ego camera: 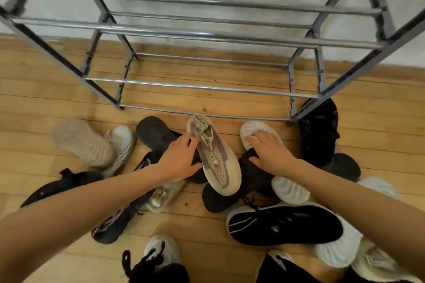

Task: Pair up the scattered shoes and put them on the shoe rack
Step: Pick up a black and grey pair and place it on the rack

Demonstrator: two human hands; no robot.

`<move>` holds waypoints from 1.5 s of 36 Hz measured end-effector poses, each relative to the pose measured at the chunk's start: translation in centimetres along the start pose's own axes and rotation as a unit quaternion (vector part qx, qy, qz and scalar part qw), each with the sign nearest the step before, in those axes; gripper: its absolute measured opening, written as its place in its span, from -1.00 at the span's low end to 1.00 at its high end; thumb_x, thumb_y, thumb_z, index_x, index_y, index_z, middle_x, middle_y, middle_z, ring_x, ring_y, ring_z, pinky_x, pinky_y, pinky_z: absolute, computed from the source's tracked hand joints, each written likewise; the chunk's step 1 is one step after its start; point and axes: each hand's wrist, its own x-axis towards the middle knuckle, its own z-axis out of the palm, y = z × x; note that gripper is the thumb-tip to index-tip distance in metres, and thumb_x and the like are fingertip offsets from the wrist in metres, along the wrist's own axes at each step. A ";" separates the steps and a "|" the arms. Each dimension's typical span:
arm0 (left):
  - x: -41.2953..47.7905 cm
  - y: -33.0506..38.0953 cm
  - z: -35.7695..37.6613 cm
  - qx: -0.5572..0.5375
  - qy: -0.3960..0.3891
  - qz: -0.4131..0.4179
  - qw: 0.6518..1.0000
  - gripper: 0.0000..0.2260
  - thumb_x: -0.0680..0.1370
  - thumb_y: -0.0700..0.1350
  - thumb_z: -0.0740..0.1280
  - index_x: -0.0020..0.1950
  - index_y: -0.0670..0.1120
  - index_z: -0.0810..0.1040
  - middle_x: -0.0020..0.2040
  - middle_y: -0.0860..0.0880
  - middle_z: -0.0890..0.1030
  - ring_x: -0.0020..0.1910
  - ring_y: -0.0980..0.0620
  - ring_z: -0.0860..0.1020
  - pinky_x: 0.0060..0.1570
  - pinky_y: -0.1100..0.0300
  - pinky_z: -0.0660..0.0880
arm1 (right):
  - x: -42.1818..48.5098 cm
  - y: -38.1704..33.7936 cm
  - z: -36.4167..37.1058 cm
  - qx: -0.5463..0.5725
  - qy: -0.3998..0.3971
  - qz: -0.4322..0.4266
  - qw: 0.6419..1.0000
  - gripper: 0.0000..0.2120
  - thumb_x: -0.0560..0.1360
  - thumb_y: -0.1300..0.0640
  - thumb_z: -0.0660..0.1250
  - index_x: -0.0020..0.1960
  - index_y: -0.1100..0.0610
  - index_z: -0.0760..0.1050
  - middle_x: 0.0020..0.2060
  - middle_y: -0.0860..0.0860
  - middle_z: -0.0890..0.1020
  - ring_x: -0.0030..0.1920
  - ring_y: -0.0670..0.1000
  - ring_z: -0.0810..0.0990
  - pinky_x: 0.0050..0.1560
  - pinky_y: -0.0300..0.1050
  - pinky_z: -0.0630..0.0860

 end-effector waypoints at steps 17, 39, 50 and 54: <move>0.5 6.0 4.3 -0.056 0.020 -0.003 0.998 -0.48 0.53 0.14 0.14 0.46 0.02 0.23 0.50 -0.04 0.20 0.52 -0.19 -0.16 0.48 -0.11 -0.21 | -2.9 0.5 0.7 0.147 -0.083 0.222 0.960 0.02 0.29 -0.29 0.44 0.53 -0.07 -0.08 0.52 0.15 -0.09 0.47 0.31 0.01 0.39 0.22 0.19; -3.1 7.6 1.9 -0.245 0.104 0.068 0.962 -0.45 0.45 0.29 0.19 0.29 -0.01 0.52 0.27 0.07 0.49 0.29 0.12 0.41 0.34 0.09 0.33 | -5.2 -1.2 -5.6 0.609 0.054 0.233 0.757 -0.84 0.46 0.30 0.38 0.04 0.25 0.59 0.08 0.15 0.58 0.04 0.04 0.52 -0.26 -0.20 0.51; -5.2 10.1 1.7 -0.494 0.089 0.037 0.864 -0.60 0.50 -0.09 0.38 0.32 0.01 0.43 0.19 0.04 0.58 0.16 0.09 0.56 0.16 0.14 0.52 | -6.2 -3.2 -7.0 0.806 0.073 0.244 0.534 -0.88 0.53 0.39 0.26 0.06 0.31 0.44 -0.07 0.16 0.45 -0.16 0.03 0.50 -0.42 -0.21 0.61; -5.2 10.5 1.9 -0.516 0.144 0.006 0.844 -0.70 0.53 -0.10 0.34 0.25 0.02 0.42 0.16 0.04 0.58 0.16 0.06 0.55 0.18 0.05 0.52 | -7.4 -2.9 -8.0 0.847 0.041 0.171 0.502 -0.84 0.56 0.34 0.24 0.13 0.31 0.46 0.01 0.20 0.52 -0.05 0.08 0.55 -0.25 -0.12 0.67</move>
